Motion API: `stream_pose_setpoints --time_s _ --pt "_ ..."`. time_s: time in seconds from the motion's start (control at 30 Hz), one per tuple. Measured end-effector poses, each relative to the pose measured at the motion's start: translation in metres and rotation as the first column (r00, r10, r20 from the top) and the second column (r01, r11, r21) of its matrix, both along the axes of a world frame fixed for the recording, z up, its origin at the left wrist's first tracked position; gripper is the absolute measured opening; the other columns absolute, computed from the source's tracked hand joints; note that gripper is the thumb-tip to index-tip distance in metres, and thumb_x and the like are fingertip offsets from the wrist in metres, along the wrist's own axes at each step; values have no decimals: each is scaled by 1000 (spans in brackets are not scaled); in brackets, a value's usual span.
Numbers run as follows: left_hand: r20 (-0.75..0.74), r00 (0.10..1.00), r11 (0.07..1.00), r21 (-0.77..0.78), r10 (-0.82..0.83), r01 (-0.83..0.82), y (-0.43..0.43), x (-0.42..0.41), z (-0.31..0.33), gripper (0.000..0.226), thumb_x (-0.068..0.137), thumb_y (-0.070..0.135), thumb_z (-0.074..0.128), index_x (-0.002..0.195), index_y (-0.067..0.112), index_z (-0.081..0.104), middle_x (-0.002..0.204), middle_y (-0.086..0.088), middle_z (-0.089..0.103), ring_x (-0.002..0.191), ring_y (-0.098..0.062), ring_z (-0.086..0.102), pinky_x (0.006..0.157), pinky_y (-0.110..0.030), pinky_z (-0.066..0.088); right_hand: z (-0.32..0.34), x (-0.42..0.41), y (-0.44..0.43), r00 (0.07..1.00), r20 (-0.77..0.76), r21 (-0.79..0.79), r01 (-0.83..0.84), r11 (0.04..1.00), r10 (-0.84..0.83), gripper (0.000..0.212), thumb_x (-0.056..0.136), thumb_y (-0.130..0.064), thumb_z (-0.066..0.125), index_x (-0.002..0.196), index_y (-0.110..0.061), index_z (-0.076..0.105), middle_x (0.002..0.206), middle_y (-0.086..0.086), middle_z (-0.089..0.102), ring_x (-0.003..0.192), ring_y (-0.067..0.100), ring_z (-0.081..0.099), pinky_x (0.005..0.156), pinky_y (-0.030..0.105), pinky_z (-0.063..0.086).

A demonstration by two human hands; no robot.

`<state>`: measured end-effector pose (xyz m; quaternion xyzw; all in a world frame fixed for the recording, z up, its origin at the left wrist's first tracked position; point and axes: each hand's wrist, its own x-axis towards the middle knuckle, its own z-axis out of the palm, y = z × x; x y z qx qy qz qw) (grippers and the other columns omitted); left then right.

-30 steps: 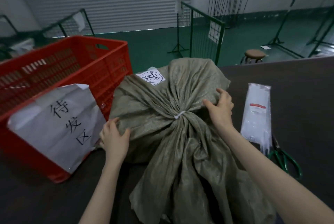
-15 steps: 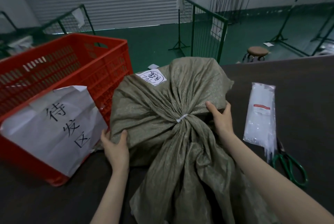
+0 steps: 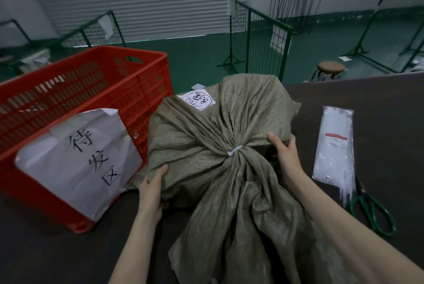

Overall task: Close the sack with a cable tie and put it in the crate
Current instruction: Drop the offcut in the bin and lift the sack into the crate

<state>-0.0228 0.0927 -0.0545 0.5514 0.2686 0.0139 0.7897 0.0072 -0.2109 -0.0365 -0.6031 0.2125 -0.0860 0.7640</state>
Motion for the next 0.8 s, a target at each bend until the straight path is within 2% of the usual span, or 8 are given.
stream_pose_setpoints --time_s 0.07,0.17,0.3,0.4,0.47,0.6,0.67,0.8 --pt "22 1000 1000 -4 1 -1 -1 -3 4 47 82 24 70 126 17 55 112 -5 65 98 -20 63 82 -32 48 3 -1 0 1000 5 21 9 1000 -10 73 69 -39 75 132 -24 42 122 5 61 107 23 61 99 48 47" --pt "42 999 1000 14 12 -12 -1 -4 7 50 82 23 69 128 13 53 115 -7 65 100 -23 63 88 -36 49 5 -1 0 999 13 52 31 998 -32 76 61 -41 77 129 -25 46 119 5 63 105 24 63 98 48 48" --pt "77 996 997 70 35 -40 1 1 16 47 84 26 66 128 13 57 119 -9 66 104 -26 63 92 -42 50 8 -2 2 997 49 101 61 993 -66 66 67 -32 76 126 -24 48 118 6 63 103 24 63 94 45 50" --pt "115 993 995 92 38 -49 1 9 32 41 87 25 60 127 14 58 117 -9 66 102 -27 64 91 -43 51 16 -2 1 993 68 75 86 993 -91 64 73 -29 73 130 -20 45 121 7 60 106 24 60 93 40 49" --pt "178 983 994 99 36 -54 -1 13 42 36 90 22 57 126 16 60 118 -7 66 104 -24 64 93 -43 50 23 -3 -1 991 83 26 104 994 -106 61 80 -26 68 134 -17 41 122 7 57 108 23 57 91 35 45" --pt "330 942 989 112 54 -96 -12 10 61 31 92 18 53 122 18 63 118 -3 68 108 -20 64 95 -41 50 36 -7 -3 976 159 -81 166 983 -151 57 85 -26 63 135 -14 37 125 8 54 116 24 52 102 38 40" --pt "399 914 986 104 78 -130 -18 10 71 30 93 13 52 120 13 63 115 -2 69 107 -19 65 91 -36 52 49 -9 -2 958 225 -62 197 979 -178 59 85 -24 63 135 -11 35 130 11 52 117 24 50 103 36 38" --pt "523 846 979 94 106 -181 -24 13 91 26 92 8 51 114 8 64 109 -2 69 106 -19 65 85 -29 53 82 -10 -1 903 357 55 234 971 -239 68 67 -32 65 125 -15 35 129 13 51 119 27 51 106 42 40"
